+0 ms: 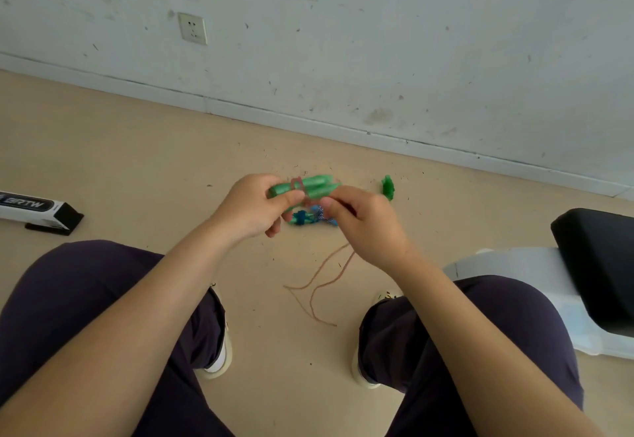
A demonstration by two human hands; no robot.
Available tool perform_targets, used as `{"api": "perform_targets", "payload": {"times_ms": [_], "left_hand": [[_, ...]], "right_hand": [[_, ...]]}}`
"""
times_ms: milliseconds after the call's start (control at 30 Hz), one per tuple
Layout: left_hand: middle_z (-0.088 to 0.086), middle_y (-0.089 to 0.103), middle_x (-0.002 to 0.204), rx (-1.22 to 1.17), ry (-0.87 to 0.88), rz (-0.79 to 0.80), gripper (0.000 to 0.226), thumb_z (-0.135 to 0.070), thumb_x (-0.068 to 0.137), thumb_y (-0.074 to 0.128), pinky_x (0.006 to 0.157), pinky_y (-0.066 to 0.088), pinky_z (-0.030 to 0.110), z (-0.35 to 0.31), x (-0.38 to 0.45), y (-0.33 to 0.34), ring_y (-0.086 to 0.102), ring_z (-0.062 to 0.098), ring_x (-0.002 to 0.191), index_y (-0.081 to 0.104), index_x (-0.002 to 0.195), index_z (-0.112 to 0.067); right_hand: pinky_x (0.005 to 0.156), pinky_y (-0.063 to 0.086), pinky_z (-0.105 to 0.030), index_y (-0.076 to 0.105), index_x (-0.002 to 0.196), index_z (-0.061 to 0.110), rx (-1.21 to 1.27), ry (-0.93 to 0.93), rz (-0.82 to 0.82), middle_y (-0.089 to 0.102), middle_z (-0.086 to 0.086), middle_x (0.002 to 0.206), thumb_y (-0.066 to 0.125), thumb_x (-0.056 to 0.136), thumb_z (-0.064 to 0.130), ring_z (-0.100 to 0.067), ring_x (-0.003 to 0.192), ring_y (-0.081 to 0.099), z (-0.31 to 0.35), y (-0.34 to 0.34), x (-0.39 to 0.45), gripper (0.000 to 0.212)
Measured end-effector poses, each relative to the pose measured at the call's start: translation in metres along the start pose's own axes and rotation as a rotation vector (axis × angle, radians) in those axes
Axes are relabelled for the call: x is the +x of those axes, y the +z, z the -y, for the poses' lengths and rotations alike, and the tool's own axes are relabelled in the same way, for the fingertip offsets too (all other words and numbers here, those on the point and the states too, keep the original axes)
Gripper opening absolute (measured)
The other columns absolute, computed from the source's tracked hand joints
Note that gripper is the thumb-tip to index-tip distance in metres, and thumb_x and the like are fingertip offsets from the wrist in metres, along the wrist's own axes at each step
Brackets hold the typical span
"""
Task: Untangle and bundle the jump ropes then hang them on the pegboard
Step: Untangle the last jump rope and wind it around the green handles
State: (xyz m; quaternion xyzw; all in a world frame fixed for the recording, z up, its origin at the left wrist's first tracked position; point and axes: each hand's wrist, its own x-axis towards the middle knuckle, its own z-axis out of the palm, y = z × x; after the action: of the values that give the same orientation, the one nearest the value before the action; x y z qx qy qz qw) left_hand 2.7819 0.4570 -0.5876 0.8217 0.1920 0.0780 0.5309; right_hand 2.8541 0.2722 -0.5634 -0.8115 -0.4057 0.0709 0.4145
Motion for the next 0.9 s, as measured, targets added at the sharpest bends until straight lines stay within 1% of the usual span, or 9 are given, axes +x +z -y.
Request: {"api": "perform_targets", "payload": {"times_ms": [167, 267, 367, 467, 567, 633, 700, 800, 900], "left_hand": [[-0.001, 0.07, 0.067, 0.08, 0.042, 0.485, 0.021, -0.029, 0.094, 0.068, 0.056, 0.049, 0.027, -0.007, -0.011, 0.0, 0.059, 0.015, 0.049, 0.071, 0.075, -0.035], [0.006, 0.07, 0.072, -0.055, 0.08, 0.581, 0.015, -0.03, 0.093, 0.068, 0.055, 0.049, 0.025, -0.012, -0.013, -0.002, 0.056, 0.017, 0.05, 0.072, 0.079, -0.031], [0.004, 0.071, 0.074, -0.036, 0.094, 0.636, 0.011, -0.03, 0.094, 0.068, 0.057, 0.049, 0.024, -0.01, -0.014, -0.001, 0.058, 0.016, 0.05, 0.073, 0.084, -0.03], [0.001, 0.072, 0.074, -0.02, 0.108, 0.624, 0.009, -0.028, 0.095, 0.067, 0.06, 0.049, 0.022, -0.007, -0.018, 0.004, 0.059, 0.015, 0.05, 0.072, 0.087, -0.026], [0.002, 0.071, 0.075, -0.104, 0.129, 0.574, 0.011, -0.03, 0.095, 0.067, 0.059, 0.05, 0.024, -0.007, -0.017, 0.004, 0.06, 0.015, 0.051, 0.073, 0.086, -0.031], [0.003, 0.071, 0.076, -0.159, 0.132, 0.534, 0.009, -0.033, 0.092, 0.067, 0.057, 0.05, 0.024, -0.008, -0.017, 0.003, 0.06, 0.015, 0.052, 0.074, 0.088, -0.031], [0.004, 0.071, 0.077, -0.215, 0.119, 0.505, 0.007, -0.035, 0.09, 0.069, 0.056, 0.05, 0.026, -0.008, -0.017, 0.004, 0.06, 0.015, 0.052, 0.074, 0.088, -0.03], [0.006, 0.071, 0.077, -0.282, 0.083, 0.45, 0.021, -0.036, 0.088, 0.069, 0.057, 0.053, 0.03, -0.008, -0.015, 0.004, 0.064, 0.019, 0.056, 0.071, 0.095, -0.016], [0.008, 0.07, 0.076, -0.353, 0.064, 0.392, 0.014, -0.025, 0.093, 0.066, 0.056, 0.055, 0.031, -0.008, -0.014, 0.005, 0.066, 0.023, 0.057, 0.069, 0.097, -0.012]], "right_hand": [[0.052, 0.037, -0.017, 0.069, 0.066, 0.015, -0.049, 0.034, -0.063, 0.059, 0.009, 0.062, 0.083, 0.075, 0.031, -0.004, 0.056, 0.048, -0.005, -0.015, 0.004, 0.023], [0.048, 0.035, -0.012, 0.068, 0.064, 0.017, 0.154, 0.159, -0.027, 0.055, 0.016, 0.052, 0.085, 0.07, 0.032, -0.001, 0.049, 0.045, -0.008, -0.019, 0.006, 0.024], [0.051, 0.038, -0.017, 0.061, 0.077, 0.013, 0.242, 0.202, 0.066, 0.052, 0.009, 0.059, 0.086, 0.072, 0.026, -0.004, 0.053, 0.043, -0.01, -0.017, 0.003, 0.029], [0.056, 0.038, -0.024, 0.046, 0.08, 0.013, 0.262, 0.217, 0.136, 0.044, 0.0, 0.068, 0.083, 0.078, 0.021, -0.01, 0.061, 0.039, -0.011, -0.018, 0.001, 0.037], [0.059, 0.041, -0.032, 0.053, 0.079, 0.005, 0.284, 0.243, 0.143, 0.054, -0.015, 0.07, 0.075, 0.086, 0.031, -0.029, 0.059, 0.049, -0.01, -0.018, 0.001, 0.035], [0.068, 0.048, -0.044, 0.059, 0.084, 0.003, 0.324, 0.288, 0.154, 0.064, -0.029, 0.085, 0.07, 0.09, 0.037, -0.046, 0.075, 0.06, -0.009, -0.018, 0.001, 0.036], [0.074, 0.051, -0.049, 0.064, 0.089, 0.003, 0.367, 0.335, 0.188, 0.067, -0.028, 0.092, 0.067, 0.091, 0.04, -0.043, 0.08, 0.063, -0.009, -0.019, 0.001, 0.037], [0.066, 0.05, -0.038, 0.063, 0.098, 0.001, 0.502, 0.385, 0.244, 0.07, -0.014, 0.082, 0.067, 0.091, 0.038, -0.024, 0.068, 0.061, -0.007, -0.02, 0.001, 0.038], [0.064, 0.047, -0.036, 0.061, 0.107, -0.002, 0.66, 0.415, 0.262, 0.067, -0.012, 0.085, 0.069, 0.086, 0.038, -0.023, 0.069, 0.06, -0.011, -0.02, 0.002, 0.046]]}}
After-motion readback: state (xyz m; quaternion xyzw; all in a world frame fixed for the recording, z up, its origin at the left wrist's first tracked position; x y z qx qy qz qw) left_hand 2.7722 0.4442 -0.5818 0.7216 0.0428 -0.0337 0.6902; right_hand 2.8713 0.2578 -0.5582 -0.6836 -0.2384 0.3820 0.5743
